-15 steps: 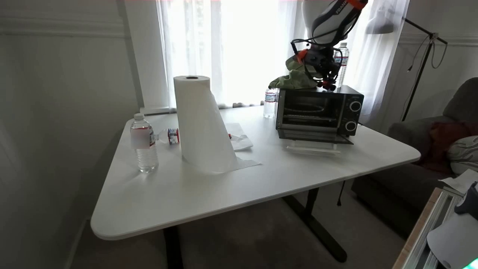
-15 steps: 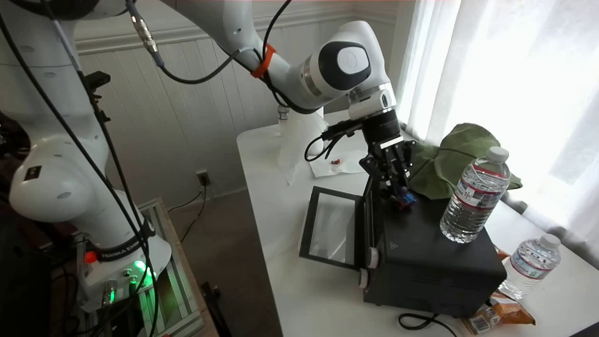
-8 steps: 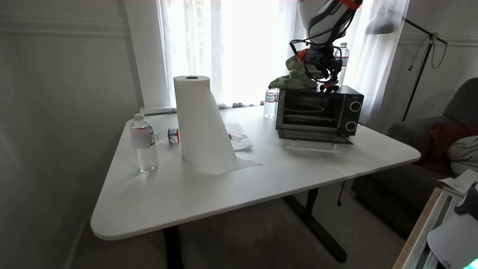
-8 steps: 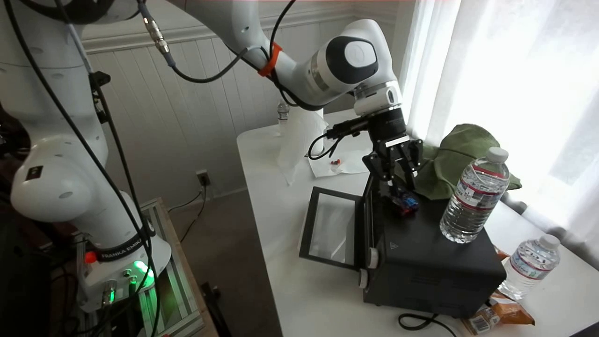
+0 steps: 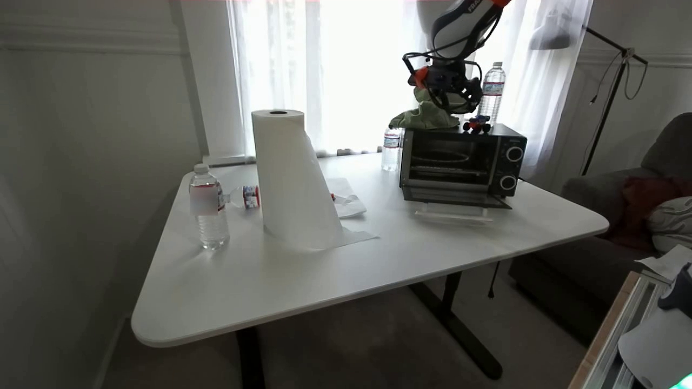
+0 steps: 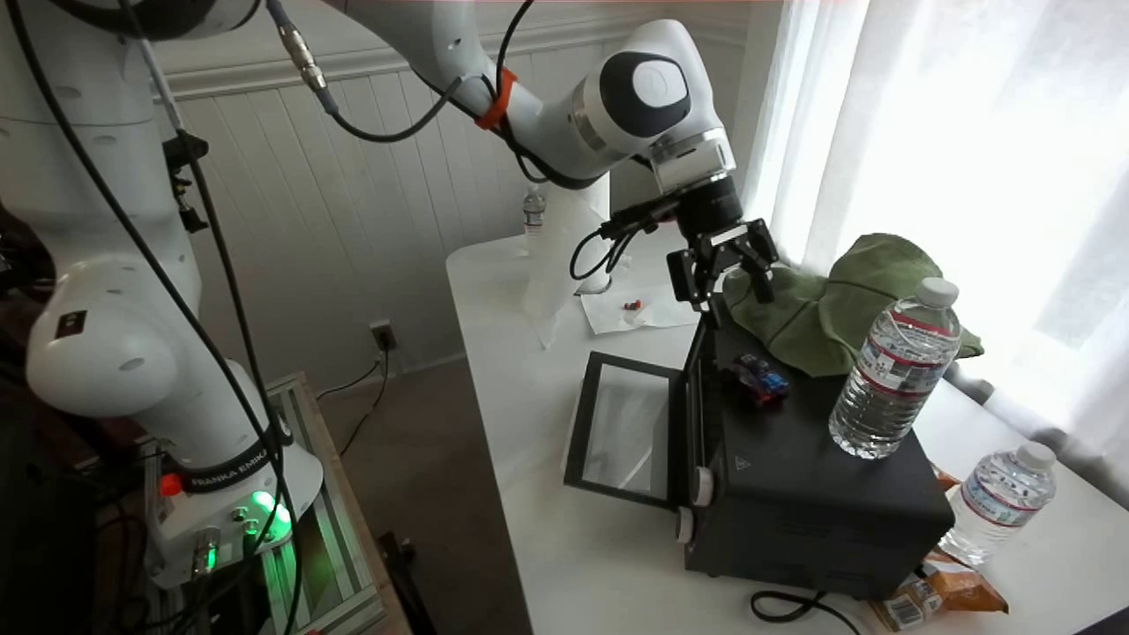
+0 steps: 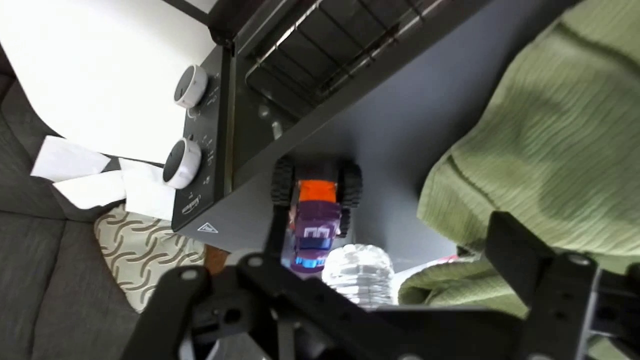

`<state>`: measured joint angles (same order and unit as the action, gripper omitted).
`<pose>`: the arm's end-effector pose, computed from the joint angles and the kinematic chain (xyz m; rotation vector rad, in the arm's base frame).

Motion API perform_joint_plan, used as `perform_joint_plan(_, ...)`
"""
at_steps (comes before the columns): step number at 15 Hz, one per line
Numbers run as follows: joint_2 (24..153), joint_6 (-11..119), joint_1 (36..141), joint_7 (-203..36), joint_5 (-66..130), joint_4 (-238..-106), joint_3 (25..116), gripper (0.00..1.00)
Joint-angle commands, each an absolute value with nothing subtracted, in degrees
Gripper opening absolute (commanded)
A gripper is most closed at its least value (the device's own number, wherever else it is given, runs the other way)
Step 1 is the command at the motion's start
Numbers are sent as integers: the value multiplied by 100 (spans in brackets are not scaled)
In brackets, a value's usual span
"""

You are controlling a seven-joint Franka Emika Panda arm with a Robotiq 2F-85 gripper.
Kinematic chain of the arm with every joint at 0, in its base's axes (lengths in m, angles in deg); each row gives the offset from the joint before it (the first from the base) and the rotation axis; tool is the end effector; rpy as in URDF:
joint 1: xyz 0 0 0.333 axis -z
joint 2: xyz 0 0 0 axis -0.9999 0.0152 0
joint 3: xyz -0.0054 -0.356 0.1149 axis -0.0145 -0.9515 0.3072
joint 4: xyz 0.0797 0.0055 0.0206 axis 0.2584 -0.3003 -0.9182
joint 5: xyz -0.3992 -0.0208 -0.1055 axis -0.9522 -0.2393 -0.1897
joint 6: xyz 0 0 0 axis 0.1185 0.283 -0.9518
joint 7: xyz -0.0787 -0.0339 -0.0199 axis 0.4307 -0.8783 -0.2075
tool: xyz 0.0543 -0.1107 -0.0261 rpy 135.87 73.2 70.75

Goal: Put the brown object on top of the microwave

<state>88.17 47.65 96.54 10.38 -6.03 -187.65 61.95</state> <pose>0.6190 -0.2481 0.4053 1.8015 -1.9111 0.6134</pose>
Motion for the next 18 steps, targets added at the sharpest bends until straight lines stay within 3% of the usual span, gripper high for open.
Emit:
perform_joint_plan(1,8197,4982,9564,110,-226,-19451,6458,100)
perform_joint_plan(10,7490,5249,9357,-2464,566,-20464,6864,100)
perform_joint_plan(17,7299,5044,9388,-5384,1872,-20524,6917,100)
perform_joint_plan(18,7507,5112,9344,-4688,1477,-20395,6857,100)
